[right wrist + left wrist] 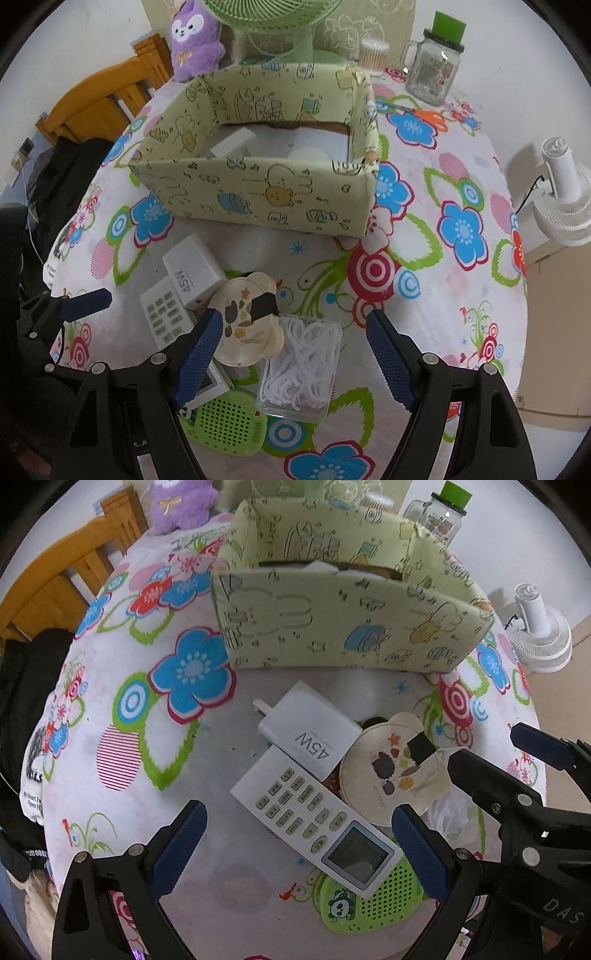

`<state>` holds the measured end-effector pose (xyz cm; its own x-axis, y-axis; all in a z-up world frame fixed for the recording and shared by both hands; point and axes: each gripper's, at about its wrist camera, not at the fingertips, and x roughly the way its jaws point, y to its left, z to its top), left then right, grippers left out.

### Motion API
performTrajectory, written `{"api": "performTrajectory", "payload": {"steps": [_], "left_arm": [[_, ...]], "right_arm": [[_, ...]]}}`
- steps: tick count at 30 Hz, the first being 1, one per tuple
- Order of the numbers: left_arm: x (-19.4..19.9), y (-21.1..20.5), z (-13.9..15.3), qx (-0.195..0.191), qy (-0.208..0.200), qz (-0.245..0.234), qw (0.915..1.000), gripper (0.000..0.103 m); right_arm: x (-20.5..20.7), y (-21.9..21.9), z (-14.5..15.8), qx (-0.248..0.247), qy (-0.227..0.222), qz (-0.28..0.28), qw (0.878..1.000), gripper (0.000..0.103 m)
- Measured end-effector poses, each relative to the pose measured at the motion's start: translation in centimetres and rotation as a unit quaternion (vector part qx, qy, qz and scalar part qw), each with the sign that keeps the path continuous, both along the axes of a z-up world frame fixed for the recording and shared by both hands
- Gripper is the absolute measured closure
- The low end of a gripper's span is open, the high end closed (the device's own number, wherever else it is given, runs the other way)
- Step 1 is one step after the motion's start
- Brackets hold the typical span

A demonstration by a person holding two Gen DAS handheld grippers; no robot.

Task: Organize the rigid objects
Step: 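Grasp the white remote control with the left tool while the right tool approaches the charger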

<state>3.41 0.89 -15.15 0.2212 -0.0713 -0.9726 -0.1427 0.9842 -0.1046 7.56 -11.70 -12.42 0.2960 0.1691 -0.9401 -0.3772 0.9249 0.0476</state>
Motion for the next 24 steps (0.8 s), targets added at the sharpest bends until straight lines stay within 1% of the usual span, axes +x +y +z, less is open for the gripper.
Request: {"api": "performTrajectory", "payload": {"steps": [9, 11, 13, 16, 17, 19, 22, 24], "left_arm": [[0.3, 0.7, -2.0, 0.002, 0.017, 0.031, 0.9994, 0.006], [0.4, 0.8, -2.3, 0.002, 0.023, 0.032, 0.9992, 0.01], [0.5, 0.8, -2.5, 0.001, 0.023, 0.032, 0.9992, 0.011], [0.6, 0.1, -2.8, -0.002, 0.027, 0.034, 0.9991, 0.016], [0.7, 0.0, -3.0, -0.002, 0.029, 0.035, 0.999, 0.016], [0.7, 0.0, -3.0, -0.002, 0.023, 0.039, 0.999, 0.018], [0.9, 0.3, -3.0, 0.0, 0.019, 0.041, 0.999, 0.025], [0.9, 0.2, -3.1, 0.004, 0.014, 0.031, 0.9994, 0.027]], "right_arm": [[0.7, -0.4, -1.5, -0.009, 0.015, -0.003, 1.0, 0.021], [0.8, -0.2, -1.8, -0.011, 0.018, 0.0, 1.0, 0.021], [0.9, 0.0, -1.9, -0.011, 0.019, 0.003, 1.0, 0.021], [1.0, 0.2, -2.2, -0.011, 0.022, 0.004, 1.0, 0.021], [1.1, 0.2, -2.2, -0.011, 0.023, 0.005, 1.0, 0.021], [1.2, 0.3, -2.3, -0.01, 0.023, 0.005, 1.0, 0.021], [1.3, 0.4, -2.4, -0.013, 0.025, 0.006, 1.0, 0.021], [1.2, 0.6, -2.6, -0.015, 0.027, 0.009, 0.999, 0.021]]}}
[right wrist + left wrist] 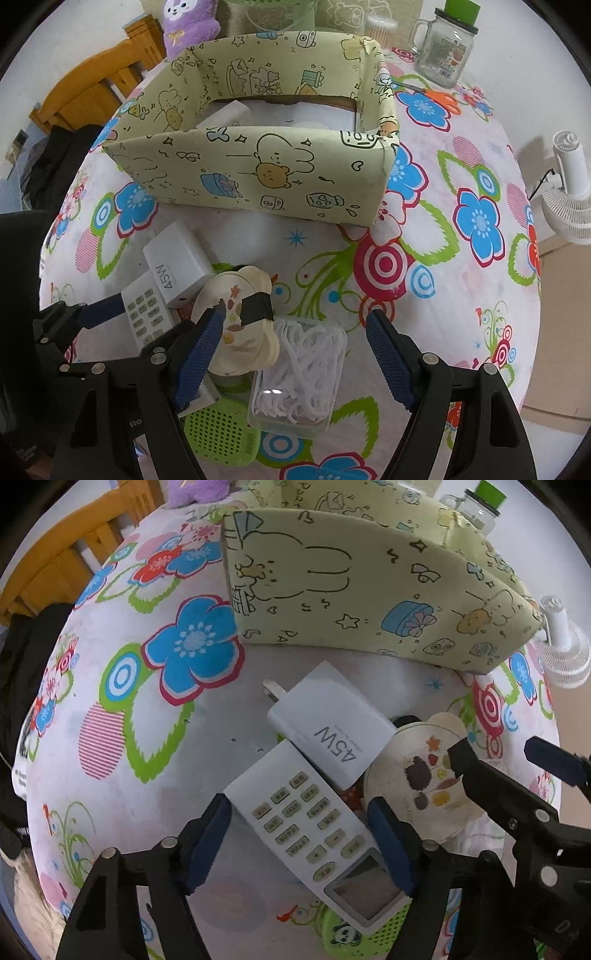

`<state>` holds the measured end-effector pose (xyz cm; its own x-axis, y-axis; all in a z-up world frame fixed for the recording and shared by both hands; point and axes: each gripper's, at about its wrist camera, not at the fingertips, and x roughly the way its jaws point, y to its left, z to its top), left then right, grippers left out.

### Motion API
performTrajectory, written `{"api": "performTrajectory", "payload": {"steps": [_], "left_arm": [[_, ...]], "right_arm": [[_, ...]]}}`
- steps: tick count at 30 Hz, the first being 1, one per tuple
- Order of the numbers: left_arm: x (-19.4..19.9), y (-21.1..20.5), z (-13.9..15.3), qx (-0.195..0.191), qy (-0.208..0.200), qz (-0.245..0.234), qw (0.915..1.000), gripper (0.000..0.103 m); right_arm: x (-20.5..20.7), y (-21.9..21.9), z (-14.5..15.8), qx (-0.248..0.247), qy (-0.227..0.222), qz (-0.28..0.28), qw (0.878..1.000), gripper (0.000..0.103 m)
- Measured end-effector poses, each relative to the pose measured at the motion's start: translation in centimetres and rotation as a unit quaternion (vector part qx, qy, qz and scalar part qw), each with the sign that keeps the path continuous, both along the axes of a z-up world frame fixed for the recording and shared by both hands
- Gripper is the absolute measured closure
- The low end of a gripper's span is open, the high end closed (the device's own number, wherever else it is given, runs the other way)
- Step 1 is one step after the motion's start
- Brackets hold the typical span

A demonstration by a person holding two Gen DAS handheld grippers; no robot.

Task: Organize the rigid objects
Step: 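Grasp the white remote control with the left tool while the right tool approaches the charger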

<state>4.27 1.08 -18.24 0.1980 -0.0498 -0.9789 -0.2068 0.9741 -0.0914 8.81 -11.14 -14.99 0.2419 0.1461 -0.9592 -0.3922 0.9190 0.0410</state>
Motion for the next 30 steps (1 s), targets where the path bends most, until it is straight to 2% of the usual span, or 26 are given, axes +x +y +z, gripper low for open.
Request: {"api": "performTrajectory", "payload": {"steps": [5, 8, 11, 19, 27, 30], "left_arm": [[-0.9, 0.8, 0.4, 0.003, 0.0, -0.02, 0.9998, 0.047], [-1.2, 1.2, 0.3, -0.005, 0.003, -0.032, 0.9995, 0.051], [-1.7, 1.3, 0.4, 0.012, 0.003, -0.054, 0.9985, 0.053], [-2.0, 1.6, 0.2, 0.01, 0.002, -0.076, 0.997, 0.053], [-1.3, 0.6, -0.7, 0.029, -0.002, -0.08, 0.9964, 0.054], [-1.8, 0.2, -0.8, 0.024, 0.004, -0.07, 0.9973, 0.054]], "right_arm": [[-0.4, 0.7, -0.6, 0.0, 0.009, 0.007, 1.0, 0.021], [-0.6, 1.4, -0.9, 0.002, 0.014, 0.013, 1.0, 0.021], [-0.9, 2.2, -1.1, 0.002, 0.015, 0.018, 1.0, 0.021], [-1.0, 3.8, -1.3, 0.001, 0.016, 0.019, 1.0, 0.021], [-0.8, 5.4, -1.7, -0.007, 0.018, 0.014, 1.0, 0.021], [-0.9, 5.7, -1.8, -0.009, 0.018, 0.014, 1.0, 0.021]]}}
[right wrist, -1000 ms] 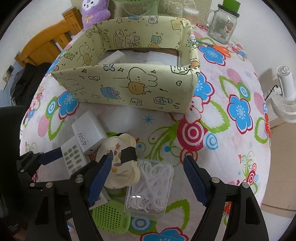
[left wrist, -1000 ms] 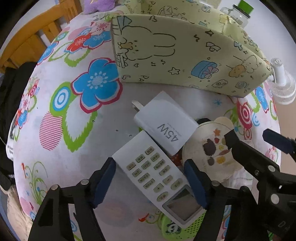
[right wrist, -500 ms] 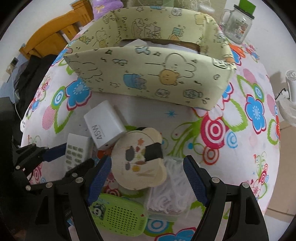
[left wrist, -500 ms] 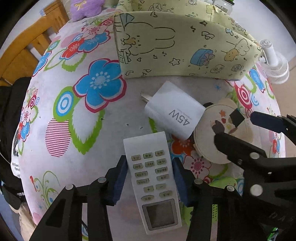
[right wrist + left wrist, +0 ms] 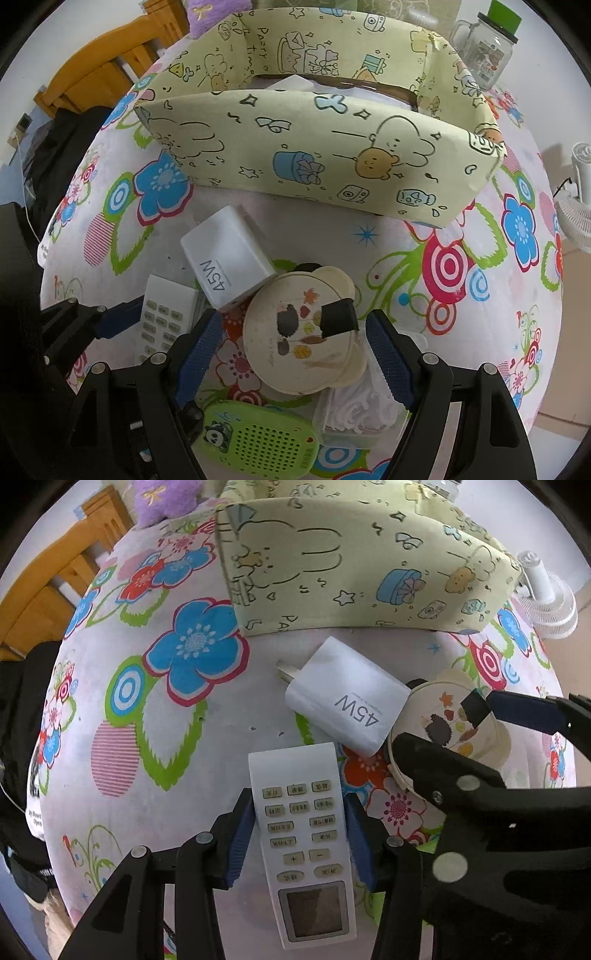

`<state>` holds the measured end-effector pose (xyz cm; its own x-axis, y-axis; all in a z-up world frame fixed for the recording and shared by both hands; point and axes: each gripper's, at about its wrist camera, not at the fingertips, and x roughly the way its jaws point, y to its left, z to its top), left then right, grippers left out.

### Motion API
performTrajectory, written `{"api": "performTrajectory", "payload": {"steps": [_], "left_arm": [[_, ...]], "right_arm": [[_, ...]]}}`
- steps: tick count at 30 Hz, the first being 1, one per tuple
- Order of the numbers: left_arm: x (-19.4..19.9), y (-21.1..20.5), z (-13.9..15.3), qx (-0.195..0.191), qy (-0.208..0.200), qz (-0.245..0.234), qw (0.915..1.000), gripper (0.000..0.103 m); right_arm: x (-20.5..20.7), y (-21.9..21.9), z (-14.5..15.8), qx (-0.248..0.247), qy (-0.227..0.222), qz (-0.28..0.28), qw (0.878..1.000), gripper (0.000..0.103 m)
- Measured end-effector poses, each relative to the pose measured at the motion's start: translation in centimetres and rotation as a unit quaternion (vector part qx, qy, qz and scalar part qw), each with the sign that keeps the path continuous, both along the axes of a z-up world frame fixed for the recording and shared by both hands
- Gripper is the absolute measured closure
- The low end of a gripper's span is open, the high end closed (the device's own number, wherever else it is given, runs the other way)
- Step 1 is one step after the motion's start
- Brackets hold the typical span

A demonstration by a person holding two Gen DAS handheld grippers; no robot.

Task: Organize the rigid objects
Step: 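Grasp the white remote control with the left tool while the right tool approaches the charger, then grasp the white charger with the right tool while the left tool holds the remote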

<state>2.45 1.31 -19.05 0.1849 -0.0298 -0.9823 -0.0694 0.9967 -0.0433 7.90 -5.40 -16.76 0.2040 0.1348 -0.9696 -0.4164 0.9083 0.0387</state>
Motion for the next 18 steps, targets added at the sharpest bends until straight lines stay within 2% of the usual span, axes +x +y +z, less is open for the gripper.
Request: {"api": "performTrajectory", "payload": {"steps": [8, 12, 18], "left_arm": [[-1.9, 0.7, -0.6, -0.018, 0.004, 0.02, 0.9996, 0.057], [-1.5, 1.2, -0.7, -0.025, 0.009, 0.022, 0.9994, 0.057], [-0.5, 3.2, -0.4, -0.006, 0.002, 0.03, 0.9995, 0.057]], "right_arm": [[0.7, 0.6, -0.4, -0.001, 0.002, 0.0, 1.0, 0.021], [1.1, 0.8, -0.6, 0.001, 0.005, 0.001, 1.0, 0.021], [1.7, 1.7, -1.2, 0.0, 0.01, 0.004, 1.0, 0.021]]}}
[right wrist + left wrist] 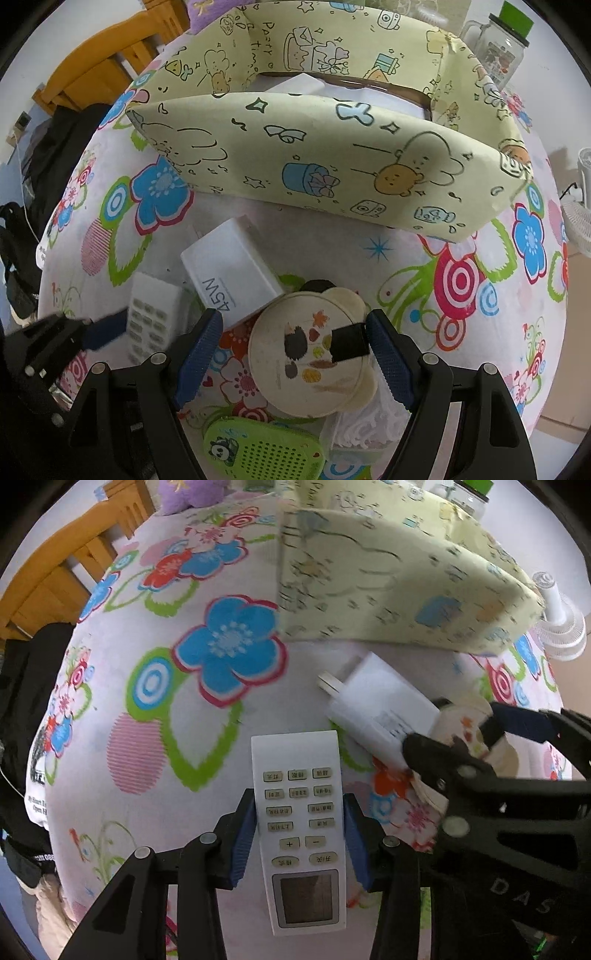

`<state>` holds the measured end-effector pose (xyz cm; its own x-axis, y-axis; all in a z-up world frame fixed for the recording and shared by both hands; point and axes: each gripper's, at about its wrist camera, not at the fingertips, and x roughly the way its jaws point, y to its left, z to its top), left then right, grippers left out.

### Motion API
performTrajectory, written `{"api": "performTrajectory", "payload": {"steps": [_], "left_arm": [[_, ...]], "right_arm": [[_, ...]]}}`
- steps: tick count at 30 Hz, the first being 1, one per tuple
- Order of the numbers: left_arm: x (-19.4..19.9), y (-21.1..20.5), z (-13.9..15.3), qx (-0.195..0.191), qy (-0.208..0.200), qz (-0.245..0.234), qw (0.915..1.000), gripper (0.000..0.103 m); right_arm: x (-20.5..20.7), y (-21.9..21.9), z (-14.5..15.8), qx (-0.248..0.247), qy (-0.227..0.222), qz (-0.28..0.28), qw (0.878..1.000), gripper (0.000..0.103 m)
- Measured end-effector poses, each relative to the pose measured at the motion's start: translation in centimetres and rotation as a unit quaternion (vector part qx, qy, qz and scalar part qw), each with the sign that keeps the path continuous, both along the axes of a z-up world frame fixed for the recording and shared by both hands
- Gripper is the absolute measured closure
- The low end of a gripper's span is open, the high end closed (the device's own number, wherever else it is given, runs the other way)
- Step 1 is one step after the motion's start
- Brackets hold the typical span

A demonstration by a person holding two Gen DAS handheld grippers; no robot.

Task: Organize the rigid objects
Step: 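Grasp the white charger with the right tool while the left tool holds the remote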

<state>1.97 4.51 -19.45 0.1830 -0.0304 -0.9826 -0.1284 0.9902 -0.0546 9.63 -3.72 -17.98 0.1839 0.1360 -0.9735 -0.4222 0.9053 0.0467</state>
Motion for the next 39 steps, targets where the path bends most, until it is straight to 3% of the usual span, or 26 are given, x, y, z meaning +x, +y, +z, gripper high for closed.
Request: {"api": "performTrajectory", "payload": {"steps": [25, 27, 39], "left_arm": [[3.4, 3.9, 0.0, -0.005, 0.01, -0.069, 0.9975, 0.057], [3.6, 4.2, -0.1, -0.003, 0.01, -0.075, 0.9971, 0.057], [4.6, 2.5, 0.6, -0.006, -0.001, -0.109, 0.994, 0.057]], "right_arm": [[2.4, 5.8, -1.7, -0.002, 0.011, 0.018, 1.0, 0.022], [2.6, 6.7, -2.2, 0.008, 0.016, 0.023, 1.0, 0.035], [2.7, 6.7, -2.4, -0.001, 0.012, -0.01, 1.0, 0.049]]}}
